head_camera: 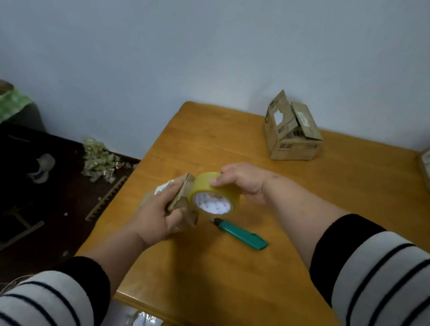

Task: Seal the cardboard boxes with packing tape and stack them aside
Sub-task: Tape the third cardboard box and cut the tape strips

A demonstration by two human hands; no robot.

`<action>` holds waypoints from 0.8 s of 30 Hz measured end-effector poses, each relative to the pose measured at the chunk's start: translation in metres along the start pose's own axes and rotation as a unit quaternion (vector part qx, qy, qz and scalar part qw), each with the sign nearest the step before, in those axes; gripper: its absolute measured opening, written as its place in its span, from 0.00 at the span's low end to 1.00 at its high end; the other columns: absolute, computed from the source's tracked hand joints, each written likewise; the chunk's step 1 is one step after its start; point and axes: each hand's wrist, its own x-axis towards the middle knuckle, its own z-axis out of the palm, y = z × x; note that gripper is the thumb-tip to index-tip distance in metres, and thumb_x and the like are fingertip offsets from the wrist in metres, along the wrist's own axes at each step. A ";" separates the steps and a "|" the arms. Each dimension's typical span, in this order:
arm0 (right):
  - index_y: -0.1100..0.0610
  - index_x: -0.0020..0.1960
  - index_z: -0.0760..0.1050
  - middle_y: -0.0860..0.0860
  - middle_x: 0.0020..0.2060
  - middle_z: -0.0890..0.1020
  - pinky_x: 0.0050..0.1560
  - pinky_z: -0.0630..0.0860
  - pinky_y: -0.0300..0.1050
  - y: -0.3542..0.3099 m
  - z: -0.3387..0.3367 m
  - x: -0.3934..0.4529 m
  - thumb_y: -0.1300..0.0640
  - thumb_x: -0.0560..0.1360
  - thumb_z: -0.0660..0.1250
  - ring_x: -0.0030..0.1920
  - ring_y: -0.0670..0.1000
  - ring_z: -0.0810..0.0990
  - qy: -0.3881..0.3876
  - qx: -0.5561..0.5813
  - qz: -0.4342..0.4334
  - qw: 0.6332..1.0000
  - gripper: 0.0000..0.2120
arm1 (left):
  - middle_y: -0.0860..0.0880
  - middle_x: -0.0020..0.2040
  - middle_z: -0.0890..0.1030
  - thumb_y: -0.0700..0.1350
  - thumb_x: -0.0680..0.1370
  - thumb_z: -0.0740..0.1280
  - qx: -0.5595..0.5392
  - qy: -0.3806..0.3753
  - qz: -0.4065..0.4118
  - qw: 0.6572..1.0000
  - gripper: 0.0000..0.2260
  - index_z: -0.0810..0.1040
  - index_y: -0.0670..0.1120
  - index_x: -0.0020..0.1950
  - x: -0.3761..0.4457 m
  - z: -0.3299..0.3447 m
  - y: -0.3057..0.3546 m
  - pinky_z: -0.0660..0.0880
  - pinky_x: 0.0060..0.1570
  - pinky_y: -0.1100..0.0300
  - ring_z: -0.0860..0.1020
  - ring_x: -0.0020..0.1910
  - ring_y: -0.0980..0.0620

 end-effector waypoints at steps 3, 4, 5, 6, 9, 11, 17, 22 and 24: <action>0.59 0.38 0.75 0.60 0.43 0.78 0.58 0.73 0.57 -0.036 0.003 0.003 0.62 0.74 0.70 0.48 0.58 0.75 0.020 0.033 -0.047 0.998 0.07 | 0.56 0.68 0.74 0.54 0.75 0.64 -0.099 0.019 -0.021 0.995 0.25 0.63 0.68 0.71 0.002 -0.014 0.009 0.72 0.63 0.57 0.74 0.64 0.55; 0.60 0.39 0.75 0.61 0.43 0.78 0.60 0.73 0.58 -0.045 0.003 0.004 0.64 0.74 0.69 0.48 0.58 0.76 0.017 0.047 -0.054 0.997 0.06 | 0.55 0.66 0.76 0.55 0.74 0.64 -0.123 0.024 -0.039 0.991 0.25 0.64 0.68 0.71 0.003 -0.018 0.008 0.73 0.62 0.55 0.76 0.62 0.54; 0.61 0.39 0.76 0.61 0.43 0.78 0.61 0.73 0.58 -0.053 0.004 0.006 0.65 0.73 0.69 0.49 0.58 0.76 0.015 0.060 -0.059 0.996 0.05 | 0.53 0.63 0.79 0.56 0.73 0.63 -0.148 0.028 -0.058 0.987 0.26 0.66 0.68 0.71 0.003 -0.020 0.006 0.75 0.60 0.52 0.78 0.60 0.52; 0.61 0.40 0.76 0.60 0.43 0.78 0.61 0.73 0.57 -0.060 0.006 0.008 0.66 0.73 0.69 0.49 0.59 0.76 0.013 0.070 -0.064 0.995 0.04 | 0.51 0.58 0.82 0.56 0.72 0.63 -0.177 0.031 -0.077 0.981 0.25 0.67 0.69 0.69 0.003 -0.022 0.004 0.78 0.56 0.49 0.80 0.56 0.50; 0.58 0.44 0.76 0.58 0.43 0.80 0.59 0.73 0.53 -0.071 0.015 0.016 0.61 0.74 0.71 0.49 0.58 0.77 0.020 0.074 -0.071 0.995 0.04 | 0.52 0.49 0.83 0.54 0.74 0.64 -0.258 0.053 -0.132 0.956 0.17 0.70 0.74 0.59 0.006 -0.029 0.000 0.78 0.36 0.61 0.81 0.46 0.54; 0.55 0.43 0.76 0.55 0.42 0.82 0.60 0.75 0.53 -0.073 0.026 0.024 0.54 0.74 0.73 0.47 0.55 0.80 0.032 0.061 -0.071 0.995 0.07 | 0.52 0.49 0.82 0.50 0.79 0.62 -0.284 0.074 -0.147 0.945 0.16 0.72 0.69 0.61 0.009 -0.035 -0.005 0.75 0.27 0.67 0.81 0.43 0.56; 0.58 0.51 0.81 0.56 0.43 0.86 0.55 0.78 0.51 -0.073 0.051 0.040 0.40 0.72 0.71 0.40 0.51 0.83 0.042 0.044 -0.079 0.995 0.22 | 0.59 0.49 0.83 0.61 0.76 0.68 -0.295 0.049 -0.135 0.945 0.14 0.74 0.67 0.61 0.010 -0.049 -0.019 0.75 0.42 0.58 0.81 0.49 0.55; 0.56 0.50 0.83 0.52 0.44 0.86 0.57 0.77 0.51 -0.077 0.052 0.041 0.36 0.70 0.71 0.44 0.51 0.83 0.069 0.011 -0.076 0.995 0.24 | 0.63 0.51 0.80 0.57 0.78 0.66 -0.284 0.011 -0.113 0.952 0.09 0.72 0.70 0.54 0.011 -0.063 -0.023 0.73 0.48 0.59 0.77 0.51 0.63; 0.56 0.51 0.83 0.51 0.45 0.86 0.56 0.78 0.50 -0.077 0.054 0.039 0.35 0.70 0.70 0.47 0.52 0.83 0.070 0.006 -0.075 0.995 0.25 | 0.62 0.53 0.79 0.55 0.80 0.64 -0.258 0.016 -0.089 0.962 0.10 0.71 0.66 0.60 0.007 -0.062 -0.025 0.73 0.51 0.59 0.77 0.54 0.62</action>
